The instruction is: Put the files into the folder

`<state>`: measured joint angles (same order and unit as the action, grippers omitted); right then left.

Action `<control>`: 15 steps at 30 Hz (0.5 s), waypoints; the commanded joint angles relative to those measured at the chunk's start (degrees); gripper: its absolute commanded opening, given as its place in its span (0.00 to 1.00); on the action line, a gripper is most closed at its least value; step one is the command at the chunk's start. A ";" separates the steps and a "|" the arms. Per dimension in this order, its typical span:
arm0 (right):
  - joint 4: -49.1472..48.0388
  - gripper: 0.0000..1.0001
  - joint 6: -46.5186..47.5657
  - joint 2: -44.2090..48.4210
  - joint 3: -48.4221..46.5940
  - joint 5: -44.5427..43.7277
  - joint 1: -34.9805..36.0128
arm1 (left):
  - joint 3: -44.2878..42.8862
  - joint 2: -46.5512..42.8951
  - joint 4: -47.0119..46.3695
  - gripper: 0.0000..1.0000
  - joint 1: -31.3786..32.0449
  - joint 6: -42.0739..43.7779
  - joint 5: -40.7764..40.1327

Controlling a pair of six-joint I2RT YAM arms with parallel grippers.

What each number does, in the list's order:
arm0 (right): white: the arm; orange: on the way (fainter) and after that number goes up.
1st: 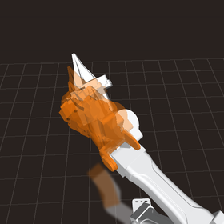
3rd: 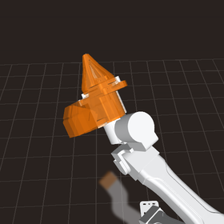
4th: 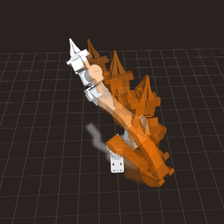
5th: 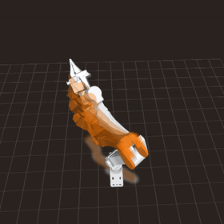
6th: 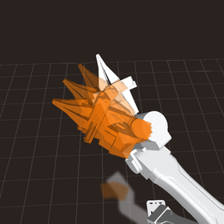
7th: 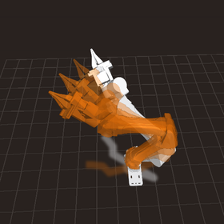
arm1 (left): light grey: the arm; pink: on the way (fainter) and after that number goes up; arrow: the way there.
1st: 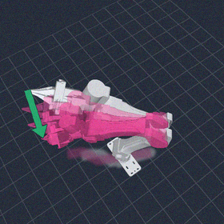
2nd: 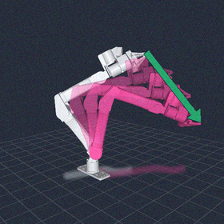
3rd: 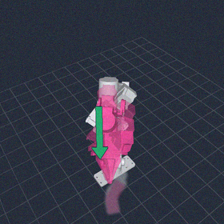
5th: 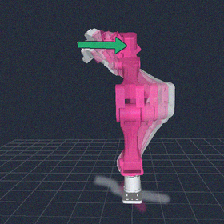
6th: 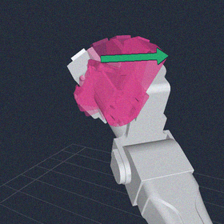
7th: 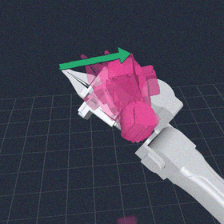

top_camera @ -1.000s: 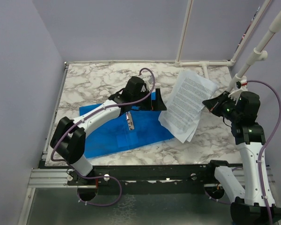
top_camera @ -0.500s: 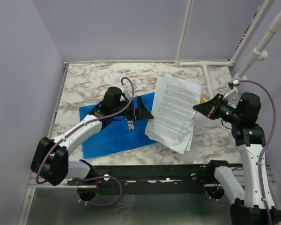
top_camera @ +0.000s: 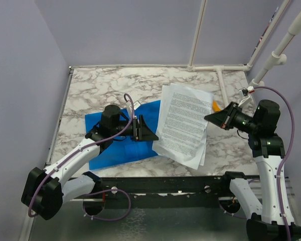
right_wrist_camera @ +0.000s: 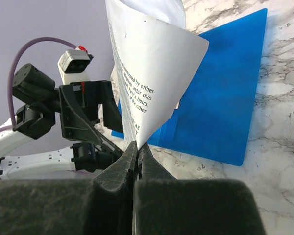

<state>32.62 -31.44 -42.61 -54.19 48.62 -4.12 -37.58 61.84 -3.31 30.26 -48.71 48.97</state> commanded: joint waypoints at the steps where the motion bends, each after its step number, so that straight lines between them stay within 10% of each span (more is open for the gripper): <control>1: -0.69 0.01 -0.33 0.07 -0.66 2.61 -0.05 | 2.06 -2.85 -1.14 0.67 -0.38 -2.22 3.59; 15: -1.62 0.00 -2.15 0.59 -0.28 2.37 -0.10 | 2.37 -8.52 -4.13 0.54 -0.38 -6.02 5.90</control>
<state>32.51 -32.12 -42.68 -54.19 49.21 -4.14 -35.27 54.83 -3.77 30.11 -52.97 52.25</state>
